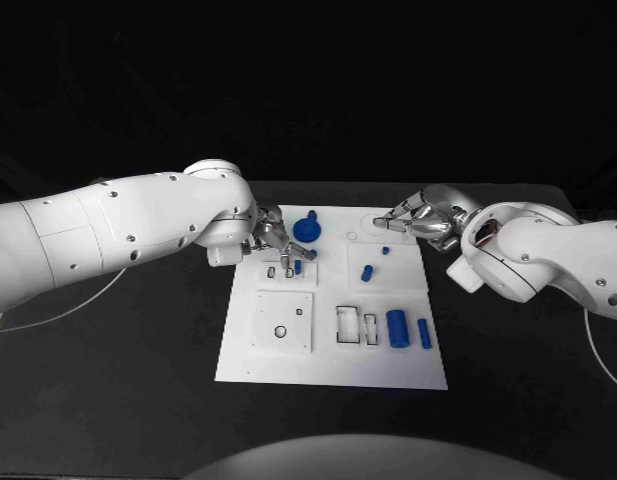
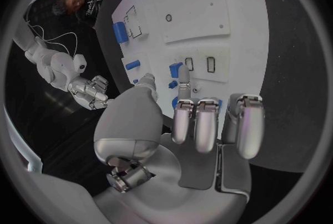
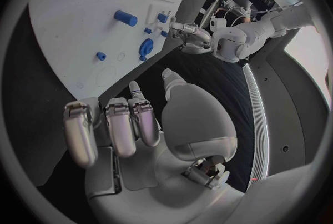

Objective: Assemble the parts on the task board

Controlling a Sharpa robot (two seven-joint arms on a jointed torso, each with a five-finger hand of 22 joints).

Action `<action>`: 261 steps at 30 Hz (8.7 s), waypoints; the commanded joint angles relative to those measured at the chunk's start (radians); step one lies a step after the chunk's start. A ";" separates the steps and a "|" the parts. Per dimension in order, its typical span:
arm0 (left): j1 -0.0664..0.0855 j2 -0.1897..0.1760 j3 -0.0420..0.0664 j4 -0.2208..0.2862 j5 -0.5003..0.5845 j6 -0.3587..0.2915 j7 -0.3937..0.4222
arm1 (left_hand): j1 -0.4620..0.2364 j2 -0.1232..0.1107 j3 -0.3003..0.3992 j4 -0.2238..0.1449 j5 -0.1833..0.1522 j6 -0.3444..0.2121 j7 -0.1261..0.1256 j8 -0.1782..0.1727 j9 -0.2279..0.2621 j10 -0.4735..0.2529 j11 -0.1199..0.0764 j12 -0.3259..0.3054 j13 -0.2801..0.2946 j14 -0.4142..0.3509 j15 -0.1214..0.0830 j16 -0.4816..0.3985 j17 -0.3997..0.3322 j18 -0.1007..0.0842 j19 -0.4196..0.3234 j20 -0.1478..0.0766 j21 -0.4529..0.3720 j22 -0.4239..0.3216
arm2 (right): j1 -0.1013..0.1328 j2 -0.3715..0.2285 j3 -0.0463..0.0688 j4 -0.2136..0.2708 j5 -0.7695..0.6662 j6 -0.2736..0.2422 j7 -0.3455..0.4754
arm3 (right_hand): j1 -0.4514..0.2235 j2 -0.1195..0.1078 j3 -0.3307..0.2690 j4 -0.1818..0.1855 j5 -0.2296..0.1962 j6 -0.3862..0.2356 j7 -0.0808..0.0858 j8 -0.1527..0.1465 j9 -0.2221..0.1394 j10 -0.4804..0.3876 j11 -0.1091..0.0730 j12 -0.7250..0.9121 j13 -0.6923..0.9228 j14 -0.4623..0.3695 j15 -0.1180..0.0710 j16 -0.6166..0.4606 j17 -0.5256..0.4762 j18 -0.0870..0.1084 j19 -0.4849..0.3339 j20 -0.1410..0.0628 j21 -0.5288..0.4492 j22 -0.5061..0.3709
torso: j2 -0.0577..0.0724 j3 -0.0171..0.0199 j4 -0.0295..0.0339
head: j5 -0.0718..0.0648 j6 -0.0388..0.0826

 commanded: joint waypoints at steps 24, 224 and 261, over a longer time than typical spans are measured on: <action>-0.021 0.047 0.001 -0.050 -0.005 -0.005 -0.051 | 0.011 0.021 0.022 -0.003 -0.014 -0.018 -0.004 0.027 0.063 0.104 -0.010 0.002 0.263 0.104 -0.012 0.003 0.263 -0.015 0.107 -0.012 0.002 0.263 | -0.004 0.003 -0.001 -0.003 -0.016 0.024 -0.013 | -0.002 0.008 -0.002 0.003 0.002 0.006 0.003 0.006 0.001 0.105 0.005 0.004 0.263 0.104 0.005 0.004 0.263 -0.007 0.105 0.004 0.004 0.263 | 0.000 0.0000 0.0019 | -0.004 0.000; -0.006 0.082 0.003 -0.080 -0.049 0.127 -0.168 | 0.397 0.047 0.131 -0.006 0.258 -0.003 -0.039 0.003 0.257 0.104 -0.044 0.002 0.263 0.104 -0.041 0.003 0.263 -0.015 0.107 -0.022 0.002 0.263 | -0.016 0.004 -0.002 -0.013 -0.034 0.013 -0.037 | 0.011 0.020 -0.006 0.002 0.002 0.011 0.006 0.010 0.003 0.105 0.009 0.004 0.263 0.104 0.008 0.004 0.263 -0.007 0.105 0.008 0.004 0.263 | 0.000 0.0001 0.0012 | -0.014 -0.038; -0.012 0.100 0.003 -0.102 -0.025 0.118 -0.152 | 0.394 0.050 0.137 -0.005 0.241 -0.005 -0.037 -0.007 0.258 0.104 -0.041 0.002 0.263 0.104 -0.039 0.003 0.263 -0.015 0.107 -0.022 0.002 0.263 | -0.016 0.007 -0.002 -0.013 -0.034 0.010 -0.038 | 0.011 0.020 -0.006 0.002 0.002 0.011 0.006 0.010 0.003 0.105 0.009 0.004 0.263 0.104 0.008 0.004 0.263 -0.007 0.105 0.008 0.004 0.263 | -0.001 0.0003 0.0013 | -0.018 -0.049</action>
